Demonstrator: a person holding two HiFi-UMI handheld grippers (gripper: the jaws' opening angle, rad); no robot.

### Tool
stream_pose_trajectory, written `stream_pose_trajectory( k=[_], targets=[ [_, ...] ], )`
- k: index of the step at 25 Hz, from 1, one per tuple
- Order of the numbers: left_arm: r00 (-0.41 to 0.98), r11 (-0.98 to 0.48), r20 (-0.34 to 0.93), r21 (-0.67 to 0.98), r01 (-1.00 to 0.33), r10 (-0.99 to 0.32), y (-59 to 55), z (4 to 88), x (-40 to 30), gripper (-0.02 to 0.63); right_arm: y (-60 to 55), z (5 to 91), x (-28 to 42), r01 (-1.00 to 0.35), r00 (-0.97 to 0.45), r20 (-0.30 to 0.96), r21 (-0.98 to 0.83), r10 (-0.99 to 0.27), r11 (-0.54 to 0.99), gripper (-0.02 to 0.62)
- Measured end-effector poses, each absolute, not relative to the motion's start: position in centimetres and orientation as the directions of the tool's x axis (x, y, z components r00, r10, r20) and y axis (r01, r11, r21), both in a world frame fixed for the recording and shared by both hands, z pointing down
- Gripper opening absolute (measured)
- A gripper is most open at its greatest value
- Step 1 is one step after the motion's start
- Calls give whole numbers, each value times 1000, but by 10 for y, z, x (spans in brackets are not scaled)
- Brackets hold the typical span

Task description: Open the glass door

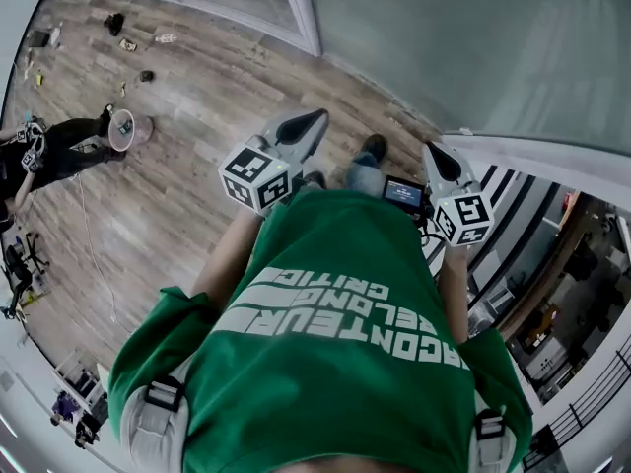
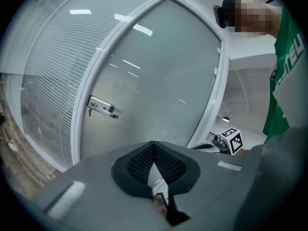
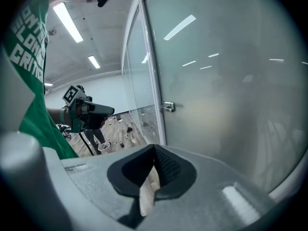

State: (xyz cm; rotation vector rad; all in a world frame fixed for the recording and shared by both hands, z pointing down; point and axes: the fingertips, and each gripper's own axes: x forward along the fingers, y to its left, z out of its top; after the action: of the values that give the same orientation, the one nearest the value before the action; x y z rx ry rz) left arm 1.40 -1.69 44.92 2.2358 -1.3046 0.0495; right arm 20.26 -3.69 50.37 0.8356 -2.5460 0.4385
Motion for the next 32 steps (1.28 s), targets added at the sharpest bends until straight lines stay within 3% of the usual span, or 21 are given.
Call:
stream_pose_trajectory(
  k=[3,8,19,32],
  targets=[
    [531,-388,291,428,-816,-796,-57,445,31,15,-82,498,215,-626,-743,430,-177,-513,760,-8],
    [496,-368,300,394,-842,-815,-108,428,41,15,-140,489,205,-544,-796,411,-162,-445,823,-8],
    [400,-301,368,297,-906,-839,-177,431,15,15,-213,460,109,-356,-868,378,-23,-322,934,10],
    [435,-318,420,322,-892,-796,-247,464,-30,15,-274,480,32,-399,-754,524,112,-396,910,33]
  ],
)
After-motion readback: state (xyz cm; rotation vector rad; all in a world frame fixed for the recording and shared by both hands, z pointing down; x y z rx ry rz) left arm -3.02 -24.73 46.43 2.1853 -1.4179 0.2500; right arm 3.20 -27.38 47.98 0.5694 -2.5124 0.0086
